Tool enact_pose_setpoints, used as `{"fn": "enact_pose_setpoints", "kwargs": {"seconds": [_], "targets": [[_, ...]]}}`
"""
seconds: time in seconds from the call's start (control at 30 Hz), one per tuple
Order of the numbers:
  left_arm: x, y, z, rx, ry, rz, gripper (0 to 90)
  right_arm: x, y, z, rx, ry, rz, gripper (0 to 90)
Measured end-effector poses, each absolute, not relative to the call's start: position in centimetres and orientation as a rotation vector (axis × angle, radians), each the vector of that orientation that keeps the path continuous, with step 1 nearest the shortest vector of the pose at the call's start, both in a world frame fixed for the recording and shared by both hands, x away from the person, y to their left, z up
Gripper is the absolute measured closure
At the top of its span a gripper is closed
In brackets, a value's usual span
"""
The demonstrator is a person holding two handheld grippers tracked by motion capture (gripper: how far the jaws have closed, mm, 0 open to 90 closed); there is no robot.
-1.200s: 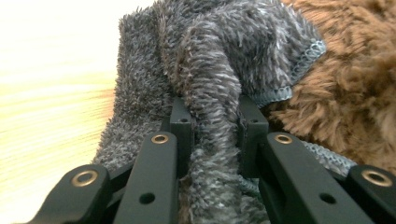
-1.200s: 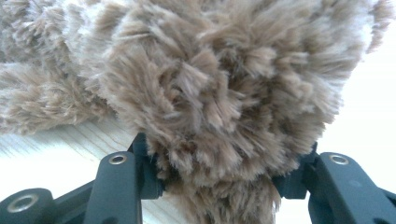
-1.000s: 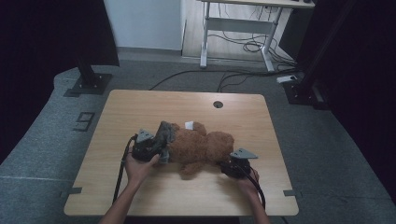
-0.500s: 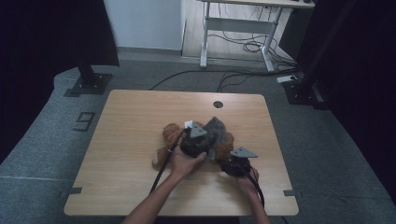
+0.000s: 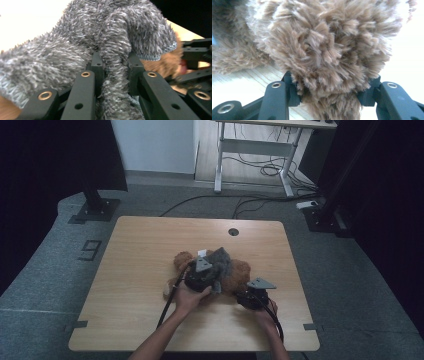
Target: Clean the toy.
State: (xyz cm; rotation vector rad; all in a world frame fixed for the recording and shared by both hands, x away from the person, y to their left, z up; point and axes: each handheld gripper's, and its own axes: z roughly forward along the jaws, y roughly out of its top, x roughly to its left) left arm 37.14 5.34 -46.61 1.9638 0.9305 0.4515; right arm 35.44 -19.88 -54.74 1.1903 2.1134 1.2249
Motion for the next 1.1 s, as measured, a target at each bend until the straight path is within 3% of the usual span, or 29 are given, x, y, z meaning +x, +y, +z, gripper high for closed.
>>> {"fn": "enact_pose_setpoints", "kwargs": {"seconds": [0.17,0.43,0.67,0.87,1.1], "targets": [[37.0,9.7,-46.9,1.899,0.998,0.444,72.9,35.4,-19.8,-54.7,1.186,2.114,1.230,47.6],[36.6,13.4,-47.7,1.854,1.089,0.490,72.6,35.3,-19.7,-54.6,1.189,2.116,1.224,47.7],[36.9,16.8,-50.7,1.870,1.219,0.382,72.4,35.4,-19.8,-54.7,1.203,2.115,1.231,47.7],[37.0,14.7,-46.4,1.840,1.108,0.464,72.1,35.8,-19.6,-54.8,1.212,2.097,1.211,48.3],[38.9,9.1,-42.9,1.906,0.982,0.491,71.6,36.3,-19.2,-54.8,1.206,2.083,1.194,48.3]]}}
